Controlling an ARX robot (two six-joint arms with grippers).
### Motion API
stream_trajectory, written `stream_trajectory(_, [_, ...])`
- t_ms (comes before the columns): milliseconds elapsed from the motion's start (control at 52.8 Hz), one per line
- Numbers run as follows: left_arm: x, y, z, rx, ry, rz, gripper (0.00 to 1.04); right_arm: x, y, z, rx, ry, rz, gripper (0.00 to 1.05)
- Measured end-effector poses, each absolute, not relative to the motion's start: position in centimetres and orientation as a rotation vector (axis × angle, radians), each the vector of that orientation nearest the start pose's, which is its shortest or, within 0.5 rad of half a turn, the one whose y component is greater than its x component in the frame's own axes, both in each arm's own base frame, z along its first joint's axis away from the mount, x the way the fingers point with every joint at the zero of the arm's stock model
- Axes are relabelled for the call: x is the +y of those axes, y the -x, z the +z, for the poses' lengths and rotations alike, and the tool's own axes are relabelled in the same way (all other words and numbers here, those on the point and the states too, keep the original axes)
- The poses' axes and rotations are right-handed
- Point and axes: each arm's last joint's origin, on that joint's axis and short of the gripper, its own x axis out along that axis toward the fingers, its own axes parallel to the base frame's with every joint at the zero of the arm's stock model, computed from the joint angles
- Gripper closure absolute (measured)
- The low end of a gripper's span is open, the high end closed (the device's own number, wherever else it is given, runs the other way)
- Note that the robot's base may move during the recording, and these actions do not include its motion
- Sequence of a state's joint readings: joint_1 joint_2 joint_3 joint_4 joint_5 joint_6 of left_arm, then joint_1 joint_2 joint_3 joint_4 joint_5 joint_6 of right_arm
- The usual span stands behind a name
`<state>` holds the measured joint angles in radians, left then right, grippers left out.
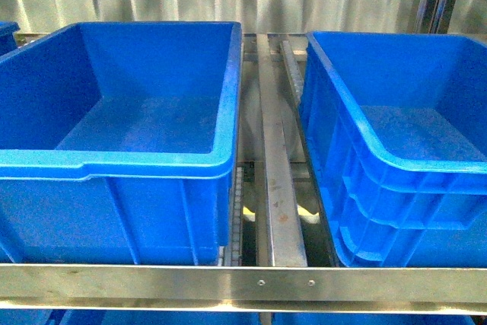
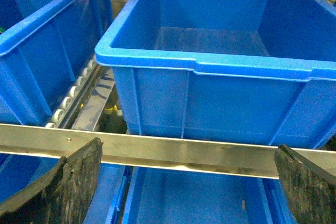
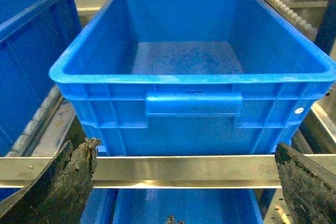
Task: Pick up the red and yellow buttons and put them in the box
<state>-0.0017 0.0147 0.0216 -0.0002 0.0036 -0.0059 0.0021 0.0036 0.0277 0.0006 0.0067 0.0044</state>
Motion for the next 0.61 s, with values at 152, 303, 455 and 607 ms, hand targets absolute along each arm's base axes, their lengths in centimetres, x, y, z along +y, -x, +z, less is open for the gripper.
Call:
stream_trajectory(152, [-0.02,-9.73,16.97,-0.007,0.006,-0.002,0.08,0.0,-9.62,17.26,-0.024,-0.004,-0.003,0.06])
stream_trajectory(303, [-0.02,-9.73,16.97,-0.007,0.006,-0.002,0.08,0.01,-9.62,17.26,-0.024,-0.004,-0.003,0.06])
stream_trajectory(455, [-0.02,-9.73,16.97,-0.007,0.006,-0.001,0.08,0.02,-9.61,17.26,-0.023,-0.004,0.0,0.06])
stream_trajectory(607, [-0.02,-9.73,16.97,-0.006,0.005,-0.002,0.08,0.01,-9.62,17.26,-0.023,-0.004,0.0,0.06])
